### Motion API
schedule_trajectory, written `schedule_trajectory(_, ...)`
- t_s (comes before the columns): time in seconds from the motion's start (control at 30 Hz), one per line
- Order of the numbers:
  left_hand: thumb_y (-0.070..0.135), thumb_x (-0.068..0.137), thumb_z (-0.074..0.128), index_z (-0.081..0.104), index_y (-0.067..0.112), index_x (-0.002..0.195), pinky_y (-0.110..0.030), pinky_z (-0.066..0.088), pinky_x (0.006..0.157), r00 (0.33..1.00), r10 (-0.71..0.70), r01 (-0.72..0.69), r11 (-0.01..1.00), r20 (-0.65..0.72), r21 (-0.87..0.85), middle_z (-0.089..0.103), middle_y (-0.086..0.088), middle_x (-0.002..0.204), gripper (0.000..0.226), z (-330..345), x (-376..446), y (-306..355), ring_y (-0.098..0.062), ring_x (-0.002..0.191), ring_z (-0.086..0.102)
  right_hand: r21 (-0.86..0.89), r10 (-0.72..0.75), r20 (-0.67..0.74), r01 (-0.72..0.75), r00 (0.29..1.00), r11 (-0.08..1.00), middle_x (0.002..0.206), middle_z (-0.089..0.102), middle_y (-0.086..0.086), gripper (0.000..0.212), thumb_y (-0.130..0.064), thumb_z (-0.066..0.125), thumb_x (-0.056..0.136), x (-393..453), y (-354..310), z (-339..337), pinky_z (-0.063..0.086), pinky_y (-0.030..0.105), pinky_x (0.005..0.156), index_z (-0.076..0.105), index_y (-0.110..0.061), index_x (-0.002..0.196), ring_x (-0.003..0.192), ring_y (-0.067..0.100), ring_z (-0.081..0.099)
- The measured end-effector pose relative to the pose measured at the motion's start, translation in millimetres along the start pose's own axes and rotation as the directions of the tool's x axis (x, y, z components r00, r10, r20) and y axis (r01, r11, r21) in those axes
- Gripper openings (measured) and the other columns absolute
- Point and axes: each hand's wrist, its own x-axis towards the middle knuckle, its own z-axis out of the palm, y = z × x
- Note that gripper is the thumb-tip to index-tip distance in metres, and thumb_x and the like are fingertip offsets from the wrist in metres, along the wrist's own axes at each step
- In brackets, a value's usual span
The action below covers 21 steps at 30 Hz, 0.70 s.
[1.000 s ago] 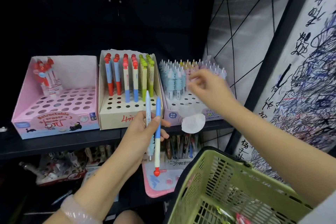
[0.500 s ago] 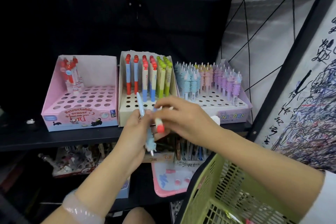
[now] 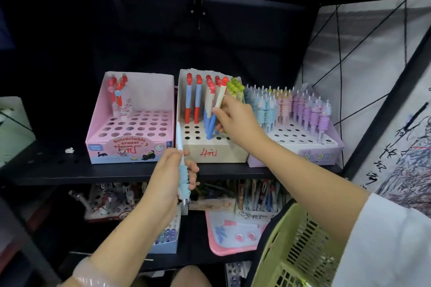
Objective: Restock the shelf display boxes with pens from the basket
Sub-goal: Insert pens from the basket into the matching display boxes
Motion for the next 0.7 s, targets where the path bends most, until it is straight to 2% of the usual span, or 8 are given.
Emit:
schedule_trajectory(0.07,0.016,0.099,0.034,0.050,0.014,0.089,-0.019,0.038,0.036,1.000,0.000,0.000,1.000,-0.006,-0.001,0.059,-0.001,0.051,0.018,-2,0,0,-0.010,0.038,0.045,-0.093,0.028,0.035,-0.025,0.999,0.995,0.082,0.066,0.015,0.020,-0.021,0.048,0.097,3,-2,2,0.057,0.038,0.070,0.053,-0.002,0.093,0.067,0.020,0.066)
schedule_trajectory(0.17,0.013,0.099,0.037,0.052,0.013,0.090,-0.020,0.046,0.041,1.000,0.022,-0.021,0.999,-0.012,0.026,0.067,-0.002,0.057,0.017,-2,1,1,-0.011,0.045,0.058,-0.149,0.034,0.075,-0.023,0.997,0.989,0.074,0.065,0.006,0.022,-0.022,0.049,0.096,7,-7,-3,0.057,0.031,0.066,0.048,-0.015,0.075,0.059,0.011,0.063)
schedule_trajectory(0.27,0.016,0.100,0.035,0.050,0.014,0.089,-0.021,0.052,0.058,0.999,0.041,-0.042,0.998,0.034,0.047,0.074,-0.003,0.073,0.019,0,1,2,-0.014,0.070,0.071,-0.199,0.081,0.167,-0.046,0.983,0.979,0.063,0.060,-0.003,0.027,-0.022,0.050,0.096,7,-8,-6,0.054,0.020,0.061,0.047,-0.018,0.069,0.053,0.003,0.058)
schedule_trajectory(0.33,0.017,0.100,0.034,0.047,0.015,0.087,-0.024,0.048,0.070,0.997,0.042,-0.045,0.998,0.066,0.051,0.075,-0.002,0.083,0.019,4,-2,1,-0.015,0.085,0.071,-0.221,0.103,0.186,-0.061,0.977,0.973,0.060,0.058,-0.005,0.029,-0.023,0.049,0.096,6,-8,-8,0.047,0.011,0.050,0.048,-0.018,0.068,0.049,0.002,0.055)
schedule_trajectory(0.37,0.017,0.101,0.034,0.046,0.014,0.086,-0.025,0.047,0.073,0.996,0.038,-0.042,0.998,0.075,0.048,0.075,-0.002,0.085,0.019,6,-3,1,-0.015,0.087,0.070,-0.236,0.107,0.185,-0.061,0.977,0.970,0.060,0.057,-0.005,0.030,-0.023,0.049,0.096,7,-9,-8,0.044,0.011,0.047,0.048,-0.018,0.067,0.049,0.003,0.055)
schedule_trajectory(0.53,0.019,0.100,0.035,0.047,0.012,0.092,-0.029,0.048,0.082,0.995,0.014,-0.019,0.998,0.095,0.057,0.075,-0.002,0.089,0.016,17,-11,-1,-0.012,0.086,0.070,-0.358,0.113,0.261,-0.012,0.959,0.934,0.069,0.060,0.004,0.027,-0.027,0.048,0.096,10,-11,-5,0.038,0.023,0.050,0.053,-0.012,0.074,0.056,0.015,0.050)
schedule_trajectory(0.6,0.020,0.100,0.036,0.050,0.012,0.096,-0.031,0.048,0.085,0.995,0.029,-0.037,0.996,0.093,0.078,0.075,-0.001,0.089,0.017,21,-14,0,-0.011,0.087,0.070,-0.398,0.122,0.303,0.009,0.945,0.917,0.068,0.061,0.004,0.028,-0.027,0.048,0.097,5,-7,2,0.043,0.025,0.060,0.057,-0.010,0.076,0.062,0.016,0.054)
schedule_trajectory(0.7,0.021,0.100,0.037,0.051,0.010,0.098,-0.029,0.046,0.086,0.995,0.039,-0.050,0.992,0.093,0.113,0.075,0.001,0.090,0.018,20,-18,3,-0.009,0.089,0.069,-0.348,0.126,0.273,-0.024,0.954,0.937,0.070,0.062,0.006,0.035,-0.030,0.052,0.095,-4,4,3,0.043,0.027,0.068,0.066,-0.001,0.082,0.062,0.012,0.051)
